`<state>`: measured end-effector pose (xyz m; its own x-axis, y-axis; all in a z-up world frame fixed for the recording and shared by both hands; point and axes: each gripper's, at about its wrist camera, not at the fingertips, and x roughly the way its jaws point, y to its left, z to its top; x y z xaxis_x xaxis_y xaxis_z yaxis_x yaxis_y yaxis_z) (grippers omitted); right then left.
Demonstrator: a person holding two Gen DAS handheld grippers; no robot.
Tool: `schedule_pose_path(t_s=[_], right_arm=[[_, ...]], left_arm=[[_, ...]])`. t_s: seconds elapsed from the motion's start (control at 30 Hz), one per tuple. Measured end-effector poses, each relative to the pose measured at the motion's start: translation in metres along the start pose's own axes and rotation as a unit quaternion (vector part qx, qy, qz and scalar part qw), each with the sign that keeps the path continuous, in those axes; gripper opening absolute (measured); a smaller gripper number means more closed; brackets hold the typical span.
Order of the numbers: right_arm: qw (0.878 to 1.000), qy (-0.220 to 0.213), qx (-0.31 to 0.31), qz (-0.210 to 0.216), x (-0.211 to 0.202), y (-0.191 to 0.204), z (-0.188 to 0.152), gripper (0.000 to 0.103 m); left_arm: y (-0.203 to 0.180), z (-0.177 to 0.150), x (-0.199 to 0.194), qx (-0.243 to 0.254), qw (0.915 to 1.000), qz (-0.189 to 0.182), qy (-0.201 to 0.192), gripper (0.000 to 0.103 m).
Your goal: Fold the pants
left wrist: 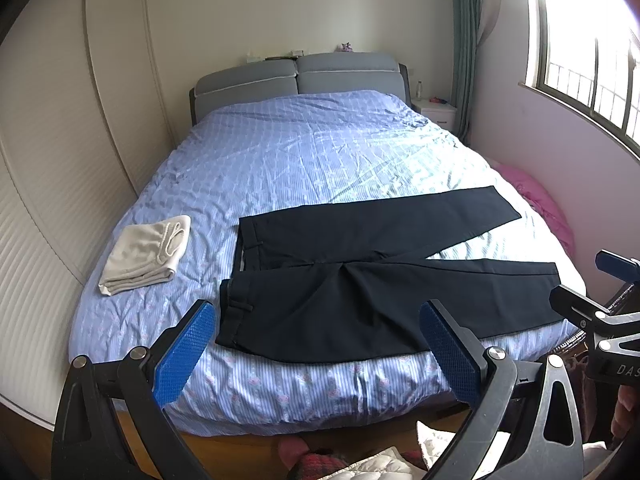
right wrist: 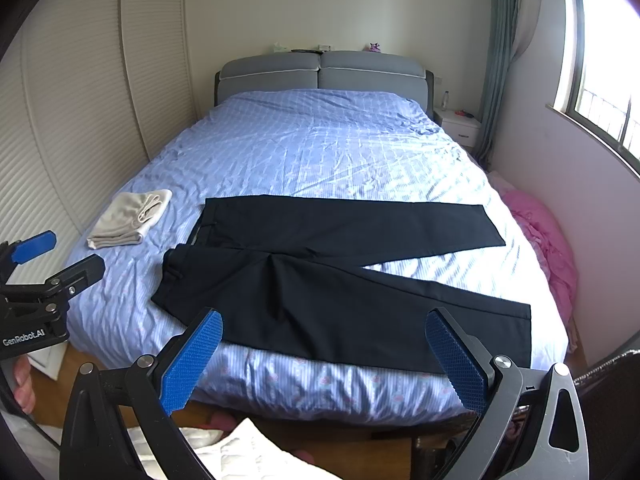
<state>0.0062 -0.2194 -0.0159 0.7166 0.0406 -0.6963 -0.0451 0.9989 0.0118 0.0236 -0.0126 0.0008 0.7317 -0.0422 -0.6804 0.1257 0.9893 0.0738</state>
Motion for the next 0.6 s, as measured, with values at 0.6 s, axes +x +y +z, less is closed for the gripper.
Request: schedule_pose_path(t_s=[0.6], right_arm=[[1.0, 0.001, 0.0, 0.003, -0.0012, 0.0053, -0.0003, 0.103]], left_arm=[[0.0001, 0.0017, -0.0007, -0.001, 1.0, 0.001, 0.001, 0.103]])
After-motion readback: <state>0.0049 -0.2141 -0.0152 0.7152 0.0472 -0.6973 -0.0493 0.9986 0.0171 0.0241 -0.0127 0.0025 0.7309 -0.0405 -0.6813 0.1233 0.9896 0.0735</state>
